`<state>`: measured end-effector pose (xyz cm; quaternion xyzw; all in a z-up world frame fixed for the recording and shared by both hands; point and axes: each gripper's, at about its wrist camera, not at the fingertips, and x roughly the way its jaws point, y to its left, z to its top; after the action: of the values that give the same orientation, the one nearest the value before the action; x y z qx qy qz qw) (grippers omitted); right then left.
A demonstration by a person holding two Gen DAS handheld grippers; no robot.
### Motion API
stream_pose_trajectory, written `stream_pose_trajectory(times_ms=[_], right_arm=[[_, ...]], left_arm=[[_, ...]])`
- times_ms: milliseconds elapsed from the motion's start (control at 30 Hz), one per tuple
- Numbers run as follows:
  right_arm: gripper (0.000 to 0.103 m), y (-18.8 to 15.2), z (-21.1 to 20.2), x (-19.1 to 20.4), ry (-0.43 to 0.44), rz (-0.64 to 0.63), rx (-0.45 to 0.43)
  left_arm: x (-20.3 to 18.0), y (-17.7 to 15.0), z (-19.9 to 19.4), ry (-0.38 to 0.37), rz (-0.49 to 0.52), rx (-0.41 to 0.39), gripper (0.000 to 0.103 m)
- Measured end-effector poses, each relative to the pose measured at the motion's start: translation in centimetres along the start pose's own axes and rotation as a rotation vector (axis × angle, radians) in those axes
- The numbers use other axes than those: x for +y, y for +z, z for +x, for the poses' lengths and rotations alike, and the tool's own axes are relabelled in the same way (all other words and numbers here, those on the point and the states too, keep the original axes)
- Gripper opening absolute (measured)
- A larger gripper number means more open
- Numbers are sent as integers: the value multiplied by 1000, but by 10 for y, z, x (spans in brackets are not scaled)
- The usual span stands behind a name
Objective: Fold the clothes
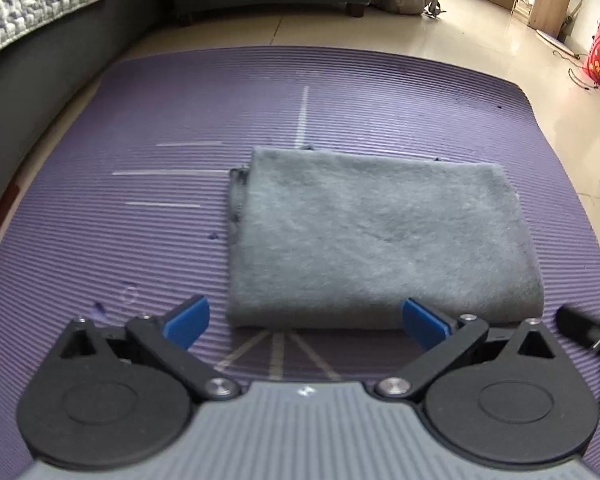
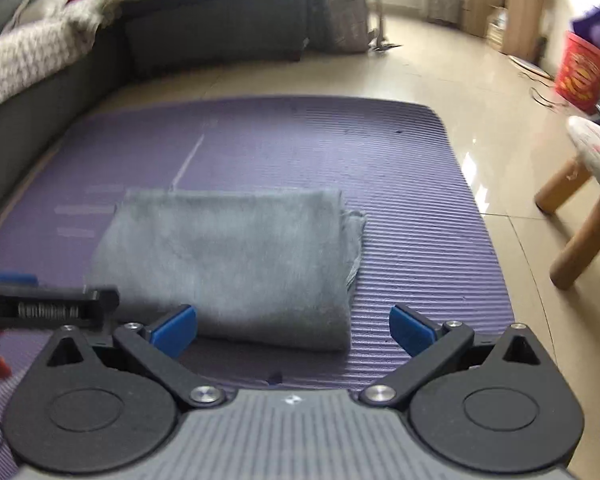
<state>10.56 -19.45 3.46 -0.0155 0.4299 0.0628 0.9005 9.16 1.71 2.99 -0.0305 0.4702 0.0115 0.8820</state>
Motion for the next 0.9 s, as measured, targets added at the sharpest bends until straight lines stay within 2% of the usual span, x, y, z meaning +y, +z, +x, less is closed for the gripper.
stream_pose_trajectory(times_ms=[133, 300, 633, 900], right_arm=[[102, 6, 12, -2, -15, -8, 1], [102, 11, 22, -5, -51, -5, 8], [102, 14, 21, -1, -65, 7, 44], [102, 13, 19, -2, -73, 47, 121]], left_arm=[[-5, 3, 14, 20, 16, 0, 103], [-5, -1, 30, 32, 7, 39, 103], [-16, -3, 27, 98, 19, 91, 103], [-35, -15, 20, 66, 29, 145, 103]])
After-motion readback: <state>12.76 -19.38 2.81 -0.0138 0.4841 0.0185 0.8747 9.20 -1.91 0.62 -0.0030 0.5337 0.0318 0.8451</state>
